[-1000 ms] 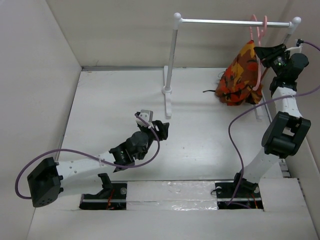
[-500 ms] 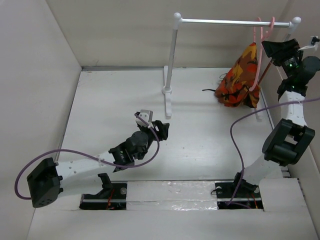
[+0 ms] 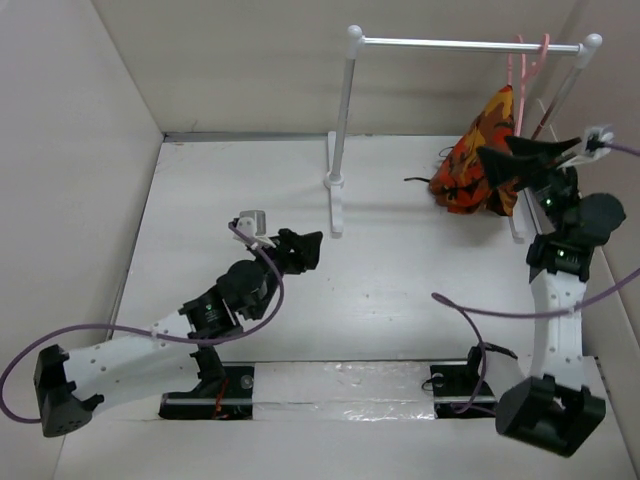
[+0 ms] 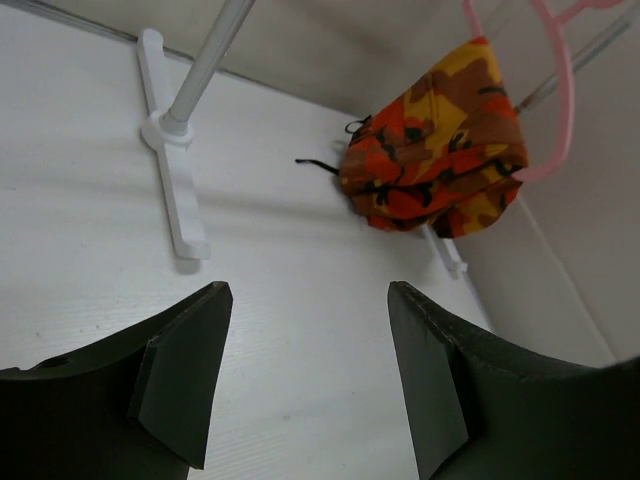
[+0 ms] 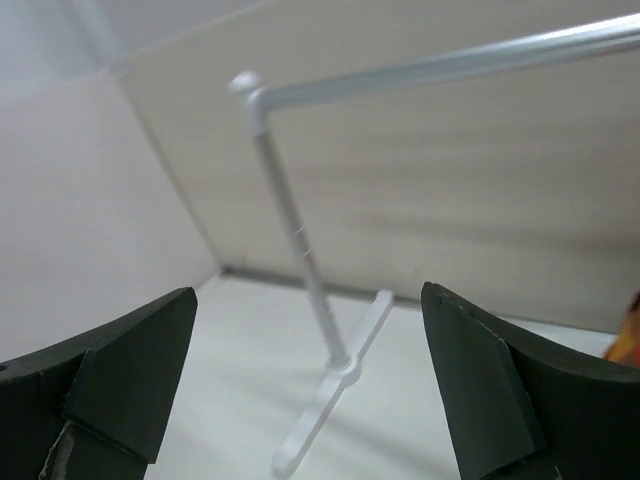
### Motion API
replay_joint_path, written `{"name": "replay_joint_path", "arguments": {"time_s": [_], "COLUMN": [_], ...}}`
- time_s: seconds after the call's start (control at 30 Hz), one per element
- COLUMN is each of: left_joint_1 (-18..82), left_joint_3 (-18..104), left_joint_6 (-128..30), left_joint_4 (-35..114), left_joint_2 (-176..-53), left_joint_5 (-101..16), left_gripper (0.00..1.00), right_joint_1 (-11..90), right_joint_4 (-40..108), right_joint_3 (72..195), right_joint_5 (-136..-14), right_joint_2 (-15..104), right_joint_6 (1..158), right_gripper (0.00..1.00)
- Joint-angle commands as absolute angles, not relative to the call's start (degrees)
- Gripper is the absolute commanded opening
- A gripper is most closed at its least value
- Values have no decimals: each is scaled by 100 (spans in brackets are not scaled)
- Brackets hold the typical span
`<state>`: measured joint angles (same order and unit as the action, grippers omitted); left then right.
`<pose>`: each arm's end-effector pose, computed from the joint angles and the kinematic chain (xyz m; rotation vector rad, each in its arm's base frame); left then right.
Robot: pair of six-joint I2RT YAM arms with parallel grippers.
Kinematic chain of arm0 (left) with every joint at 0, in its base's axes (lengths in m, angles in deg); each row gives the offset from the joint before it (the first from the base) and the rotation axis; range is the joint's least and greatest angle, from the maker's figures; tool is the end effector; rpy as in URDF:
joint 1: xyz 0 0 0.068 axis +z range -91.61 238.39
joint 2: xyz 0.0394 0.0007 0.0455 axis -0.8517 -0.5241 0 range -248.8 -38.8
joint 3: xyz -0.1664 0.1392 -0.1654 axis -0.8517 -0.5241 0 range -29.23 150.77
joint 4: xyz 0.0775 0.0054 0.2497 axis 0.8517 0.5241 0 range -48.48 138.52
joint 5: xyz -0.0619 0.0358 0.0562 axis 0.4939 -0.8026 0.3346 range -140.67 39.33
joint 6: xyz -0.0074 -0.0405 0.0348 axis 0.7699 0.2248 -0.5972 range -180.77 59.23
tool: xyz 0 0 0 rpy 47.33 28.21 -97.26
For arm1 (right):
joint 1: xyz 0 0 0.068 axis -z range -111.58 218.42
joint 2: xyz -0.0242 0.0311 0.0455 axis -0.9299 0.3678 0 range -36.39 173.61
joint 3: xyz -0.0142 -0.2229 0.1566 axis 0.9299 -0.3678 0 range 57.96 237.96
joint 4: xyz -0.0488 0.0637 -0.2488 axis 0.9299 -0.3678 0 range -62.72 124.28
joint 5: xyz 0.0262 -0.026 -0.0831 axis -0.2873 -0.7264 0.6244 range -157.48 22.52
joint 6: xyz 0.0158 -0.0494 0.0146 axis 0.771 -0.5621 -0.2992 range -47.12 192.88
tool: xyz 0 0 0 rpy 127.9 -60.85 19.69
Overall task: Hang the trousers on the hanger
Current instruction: Reset both arms
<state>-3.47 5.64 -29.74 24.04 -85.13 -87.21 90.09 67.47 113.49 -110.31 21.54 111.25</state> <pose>0.1092 -0.1592 0.3254 -0.1271 1.5393 -0.8375 0.2069 -0.0561 0.4382 -0.0970 1.2061 0.6410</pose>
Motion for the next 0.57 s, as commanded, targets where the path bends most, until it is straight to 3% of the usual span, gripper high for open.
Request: {"name": "replay_joint_path", "arguments": {"time_s": [0.0,0.3,0.53], "left_joint_1": [-322,-322,-322], "left_joint_3": [909,566,452], "left_joint_6": [-2755,-2746,-2403], "left_joint_4": [2788,3377,3826], "left_joint_2": [-7812,-6246,-6165], "left_joint_5": [-8943,-9066,-9189], "left_gripper": [62,62,64], "right_joint_1": [8470,7581,7335], "right_joint_4": [6273,2782,2189], "right_joint_3": [10605,9788,9330], "right_joint_5": [-11450,-11169,-10835], "right_joint_2": [1016,-975,-1415], "right_joint_6": [10000,7790,7350], "right_gripper": [100,100,100]}}
